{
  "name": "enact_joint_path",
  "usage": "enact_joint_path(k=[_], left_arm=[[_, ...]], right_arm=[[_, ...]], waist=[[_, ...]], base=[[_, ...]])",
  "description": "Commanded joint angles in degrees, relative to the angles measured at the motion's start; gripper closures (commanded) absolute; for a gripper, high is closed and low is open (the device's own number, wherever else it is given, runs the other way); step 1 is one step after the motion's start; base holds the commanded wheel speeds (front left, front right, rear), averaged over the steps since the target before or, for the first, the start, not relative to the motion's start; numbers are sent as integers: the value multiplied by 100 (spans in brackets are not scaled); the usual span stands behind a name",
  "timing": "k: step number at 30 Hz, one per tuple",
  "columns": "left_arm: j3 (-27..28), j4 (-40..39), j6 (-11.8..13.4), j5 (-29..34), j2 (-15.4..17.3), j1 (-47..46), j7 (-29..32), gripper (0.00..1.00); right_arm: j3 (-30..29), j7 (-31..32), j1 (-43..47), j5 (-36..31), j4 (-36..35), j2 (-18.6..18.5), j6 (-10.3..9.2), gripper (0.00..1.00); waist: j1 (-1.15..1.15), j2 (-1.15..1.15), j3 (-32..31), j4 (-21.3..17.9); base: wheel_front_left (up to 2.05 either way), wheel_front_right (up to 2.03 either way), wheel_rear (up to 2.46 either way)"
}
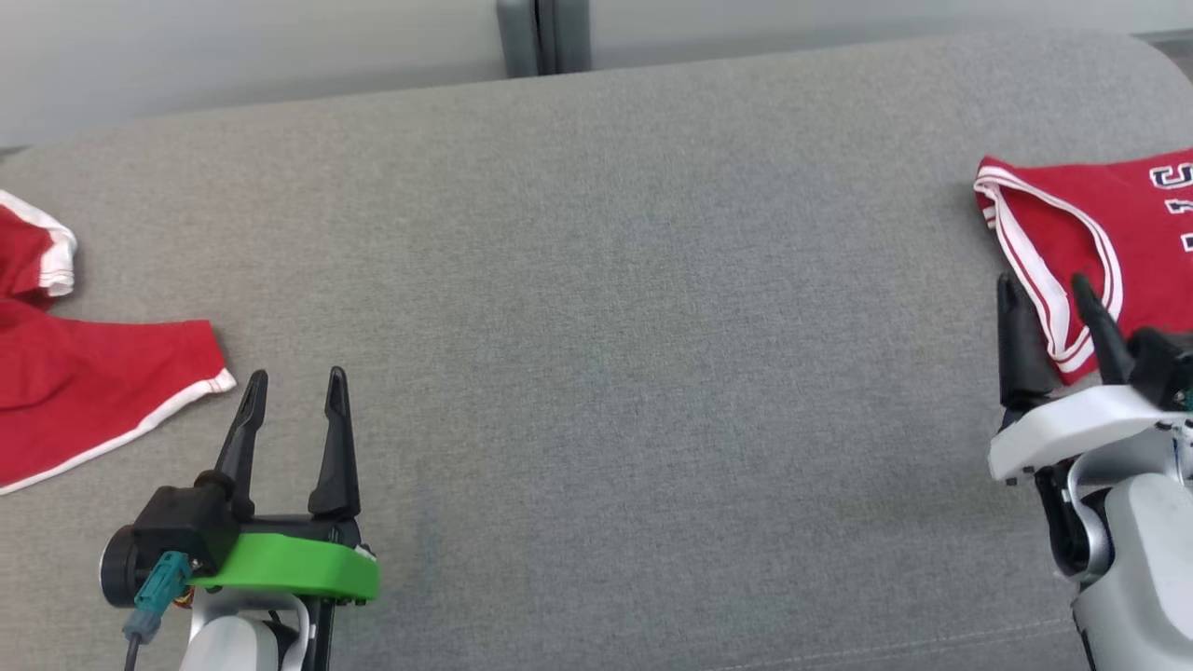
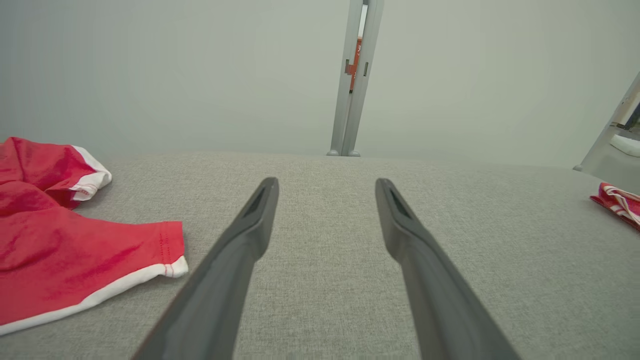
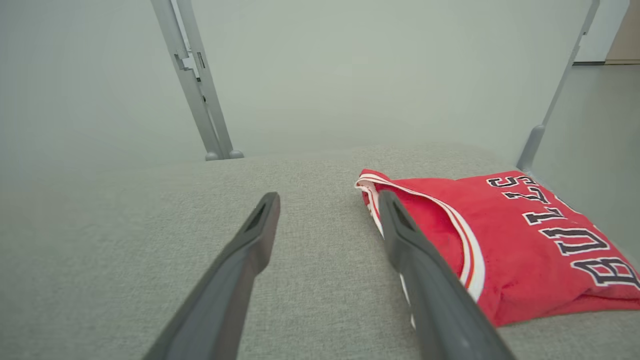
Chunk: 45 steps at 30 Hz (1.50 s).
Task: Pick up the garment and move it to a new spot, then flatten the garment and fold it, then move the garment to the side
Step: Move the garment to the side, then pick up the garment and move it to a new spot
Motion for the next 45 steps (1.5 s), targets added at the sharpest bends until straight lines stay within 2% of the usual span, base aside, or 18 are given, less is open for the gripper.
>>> enact_joint_path(k=[1, 5, 19, 37, 45], left_arm=[[6, 68, -14, 6, 13, 98, -1, 0], [10, 282, -14, -16, 7, 161, 0, 0], [94, 577, -14, -185, -16, 118, 0, 0], [15, 681, -14, -317, -25, 82, 0, 0], [96, 664, -1, -454, -22, 14, 0, 0]], right_arm=[[39, 38, 128, 76, -75, -25, -7, 0], [81, 12, 355, 248, -185, 186, -7, 0], [78, -129, 830, 61, -227, 673, -5, 0], [222, -29, 915, -168, -322, 794, -5, 0], [193, -13, 951, -203, -374, 791, -5, 0]], waist=[[0, 0, -558, 375], [0, 0, -730, 401], [0, 0, -868, 329], [0, 0, -827, 262], [0, 0, -757, 580]], base=[[0, 0, 0], [0, 0, 0], [0, 0, 0], [0, 0, 0], [0, 0, 0]])
